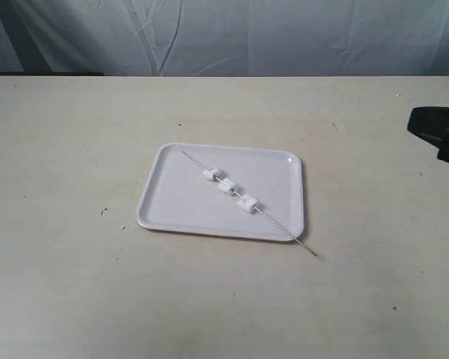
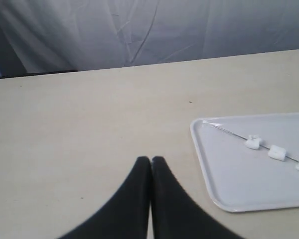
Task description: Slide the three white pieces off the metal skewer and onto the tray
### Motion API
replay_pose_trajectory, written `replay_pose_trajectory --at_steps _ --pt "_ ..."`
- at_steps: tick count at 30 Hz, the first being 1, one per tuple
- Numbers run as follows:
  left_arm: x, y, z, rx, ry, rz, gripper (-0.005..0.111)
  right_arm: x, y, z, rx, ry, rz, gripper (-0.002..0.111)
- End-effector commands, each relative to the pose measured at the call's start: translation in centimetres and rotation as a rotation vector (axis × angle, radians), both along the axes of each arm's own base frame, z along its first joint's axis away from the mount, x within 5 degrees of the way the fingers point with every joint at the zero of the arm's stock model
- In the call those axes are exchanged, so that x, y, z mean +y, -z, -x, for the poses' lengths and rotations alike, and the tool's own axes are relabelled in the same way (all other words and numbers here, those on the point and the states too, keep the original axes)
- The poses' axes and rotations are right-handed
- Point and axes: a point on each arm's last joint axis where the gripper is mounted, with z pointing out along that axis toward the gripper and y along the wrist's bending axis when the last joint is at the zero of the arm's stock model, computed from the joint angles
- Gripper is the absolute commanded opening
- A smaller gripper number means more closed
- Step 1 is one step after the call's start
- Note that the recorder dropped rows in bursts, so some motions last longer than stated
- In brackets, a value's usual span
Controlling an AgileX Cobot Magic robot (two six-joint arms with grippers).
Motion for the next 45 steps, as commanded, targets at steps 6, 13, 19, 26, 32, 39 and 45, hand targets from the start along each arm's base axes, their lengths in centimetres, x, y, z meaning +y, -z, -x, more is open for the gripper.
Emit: replay_pose_trajectory --at_steps 6,13,19,26,32,39,45 --pt "-0.7 -0.3 -2.2 0.056 0.074 0.014 0.0 0.3 2.1 -3.6 0.125 -0.062 0.036 -0.001" --pt "-1.0 0.4 -4.6 0.16 0.074 0.079 0.0 0.6 3.8 -5.8 0.21 -0.125 0.059 -0.001" --pt "-1.5 2.7 -6.1 0.323 0.118 0.096 0.0 1.5 4.7 -8.0 0.306 -0.264 0.066 -0.001" --pt "-2.2 4.5 -7.2 0.443 0.175 0.142 0.0 3.8 6.7 -10.3 0.364 -0.399 0.209 -0.001" --pt "-3.3 5.6 -7.7 0.472 0.359 0.124 0.0 5.3 8.7 -11.8 0.408 -0.38 0.345 0.026" --pt "-3.1 6.5 -8.5 0.475 0.347 0.101 0.0 6.7 8.9 -12.5 0.374 -0.37 0.483 0.036" --pt "-3.5 7.1 -9.1 0.5 0.38 0.14 0.0 9.8 9.9 -12.5 0.354 -0.507 0.572 0.026"
